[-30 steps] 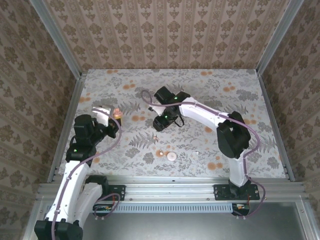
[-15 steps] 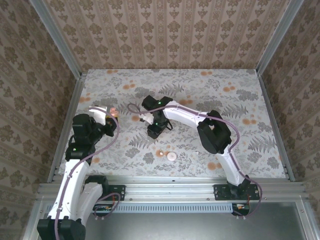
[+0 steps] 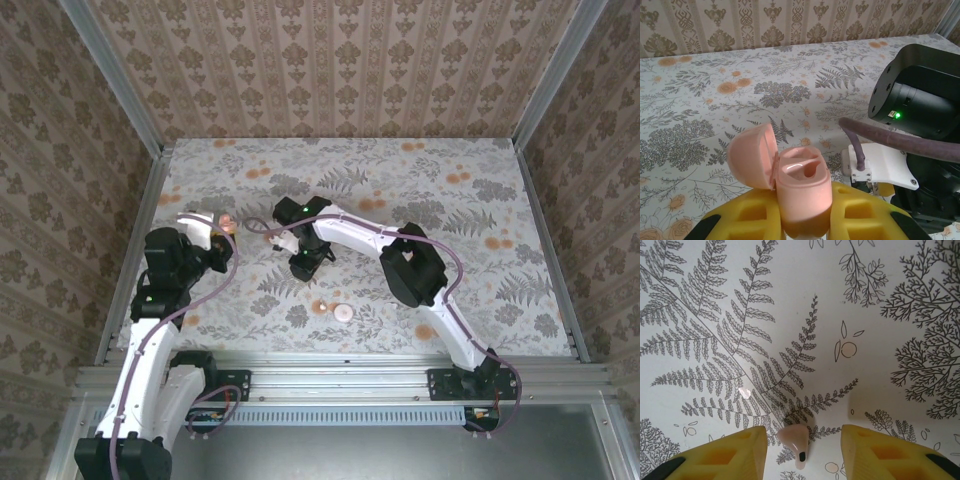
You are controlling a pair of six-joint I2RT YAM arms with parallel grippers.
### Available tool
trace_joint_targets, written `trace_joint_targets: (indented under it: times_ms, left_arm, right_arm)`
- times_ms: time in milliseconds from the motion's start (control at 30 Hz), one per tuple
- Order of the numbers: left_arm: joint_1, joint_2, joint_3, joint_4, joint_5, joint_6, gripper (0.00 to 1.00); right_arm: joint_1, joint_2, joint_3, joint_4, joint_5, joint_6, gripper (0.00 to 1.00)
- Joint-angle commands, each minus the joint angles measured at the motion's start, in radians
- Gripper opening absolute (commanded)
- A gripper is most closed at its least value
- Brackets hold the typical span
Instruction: Insert wireless bluetooth earbuds into charging case
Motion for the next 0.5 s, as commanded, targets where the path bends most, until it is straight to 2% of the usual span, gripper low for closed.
trace_joint_targets:
  times_ms: [0,467]
  left_arm:
    - [0.009,0.002,-0.001,0.025,0.003,-0.026,0.04]
    - [0.010,0.013,-0.001,0.033,0.017,-0.030,0.04]
  right_arm:
    - [0.008,0.035,0.033,-0.054,0.052,-0.027,0.44]
    - [0.011,0.062,0.039,-0.058,0.063,-0.025,0.40]
